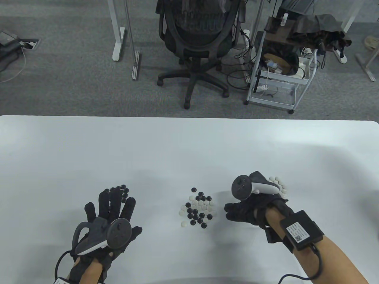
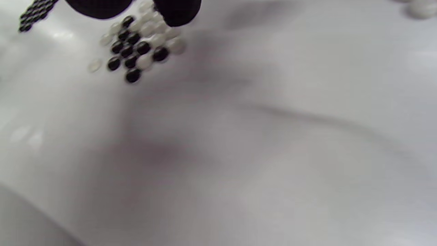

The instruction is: Go stone sorting task

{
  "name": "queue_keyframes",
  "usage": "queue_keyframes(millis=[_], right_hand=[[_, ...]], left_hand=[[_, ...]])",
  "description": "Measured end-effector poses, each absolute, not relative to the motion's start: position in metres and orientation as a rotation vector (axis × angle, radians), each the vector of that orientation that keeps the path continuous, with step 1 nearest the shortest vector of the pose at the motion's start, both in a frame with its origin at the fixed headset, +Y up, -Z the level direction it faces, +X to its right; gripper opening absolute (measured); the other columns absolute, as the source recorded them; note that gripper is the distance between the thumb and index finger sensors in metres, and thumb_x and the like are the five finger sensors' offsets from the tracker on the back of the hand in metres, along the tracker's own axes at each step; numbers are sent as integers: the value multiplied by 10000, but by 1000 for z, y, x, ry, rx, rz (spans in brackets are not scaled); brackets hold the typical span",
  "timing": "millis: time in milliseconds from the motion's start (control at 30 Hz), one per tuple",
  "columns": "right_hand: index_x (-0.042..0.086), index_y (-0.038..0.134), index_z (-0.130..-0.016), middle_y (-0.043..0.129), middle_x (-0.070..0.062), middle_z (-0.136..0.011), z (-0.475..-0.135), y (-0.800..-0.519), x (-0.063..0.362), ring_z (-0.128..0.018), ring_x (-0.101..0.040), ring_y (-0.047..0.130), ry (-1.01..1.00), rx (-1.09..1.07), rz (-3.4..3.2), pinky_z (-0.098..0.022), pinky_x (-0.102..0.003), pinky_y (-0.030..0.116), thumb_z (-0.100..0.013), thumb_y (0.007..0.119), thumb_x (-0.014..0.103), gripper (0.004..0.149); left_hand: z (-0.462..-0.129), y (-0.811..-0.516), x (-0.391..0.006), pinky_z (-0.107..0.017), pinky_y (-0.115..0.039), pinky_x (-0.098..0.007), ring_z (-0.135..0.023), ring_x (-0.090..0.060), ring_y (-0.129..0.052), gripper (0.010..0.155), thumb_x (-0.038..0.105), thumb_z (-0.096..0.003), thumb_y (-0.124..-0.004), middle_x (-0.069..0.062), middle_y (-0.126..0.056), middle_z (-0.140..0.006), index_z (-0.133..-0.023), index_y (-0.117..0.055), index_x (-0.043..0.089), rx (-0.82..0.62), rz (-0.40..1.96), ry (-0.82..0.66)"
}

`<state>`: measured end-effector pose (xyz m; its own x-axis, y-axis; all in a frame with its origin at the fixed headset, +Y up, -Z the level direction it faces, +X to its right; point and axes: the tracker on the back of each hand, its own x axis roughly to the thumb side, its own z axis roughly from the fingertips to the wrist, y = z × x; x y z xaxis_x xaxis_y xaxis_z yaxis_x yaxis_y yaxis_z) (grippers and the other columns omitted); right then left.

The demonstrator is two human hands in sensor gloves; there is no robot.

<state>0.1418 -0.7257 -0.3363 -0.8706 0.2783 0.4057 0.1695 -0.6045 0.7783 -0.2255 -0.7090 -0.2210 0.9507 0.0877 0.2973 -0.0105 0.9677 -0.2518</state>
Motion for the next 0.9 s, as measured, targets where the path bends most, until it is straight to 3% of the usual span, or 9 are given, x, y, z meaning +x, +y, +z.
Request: queue_keyframes(millis=[167,267,500,700,900], right_hand=[[217,364,-1142,-138,-259,-1030,-316,-743,77,-842,-556,-173,1434,1010,2598,-525,-817,23,-549,511,526,685],[202,270,-1147,-178,-262,-1006,-312,-752,57,-833,-557,-191,1461,1047,2587,-523,-817,11,-548,507,532,724],[209,247,-1139,-186,-257,-1001,-305,-763,39,-828,-558,-194,1465,1111,2586,-518,-816,7,-549,506,532,721],[216,346,-1131,-151,-250,-1022,-278,-756,83,-837,-553,-177,1475,1165,2688,-523,-815,21,-547,511,528,683],[233,305,-1118,-136,-258,-1027,-276,-755,191,-841,-557,-166,1490,776,2788,-523,-817,27,-547,517,524,675]], left_hand=[[-220,-707,-226,-545,-23,-852,-926,-626,136,784,532,-628,-480,-379,110,-1142,-1187,-122,115,-238,55,-311],[-220,-706,-228,-544,-21,-853,-926,-626,136,785,532,-628,-481,-382,109,-1142,-1187,-122,114,-232,61,-308],[-219,-705,-230,-544,-21,-852,-926,-626,135,784,530,-630,-482,-380,108,-1142,-1187,-123,113,-223,71,-302],[-220,-705,-230,-545,-21,-852,-927,-625,136,785,532,-629,-481,-379,110,-1143,-1188,-122,113,-227,70,-305],[-220,-706,-229,-544,-21,-852,-928,-625,135,785,531,-629,-482,-380,109,-1143,-1188,-124,113,-233,57,-315]])
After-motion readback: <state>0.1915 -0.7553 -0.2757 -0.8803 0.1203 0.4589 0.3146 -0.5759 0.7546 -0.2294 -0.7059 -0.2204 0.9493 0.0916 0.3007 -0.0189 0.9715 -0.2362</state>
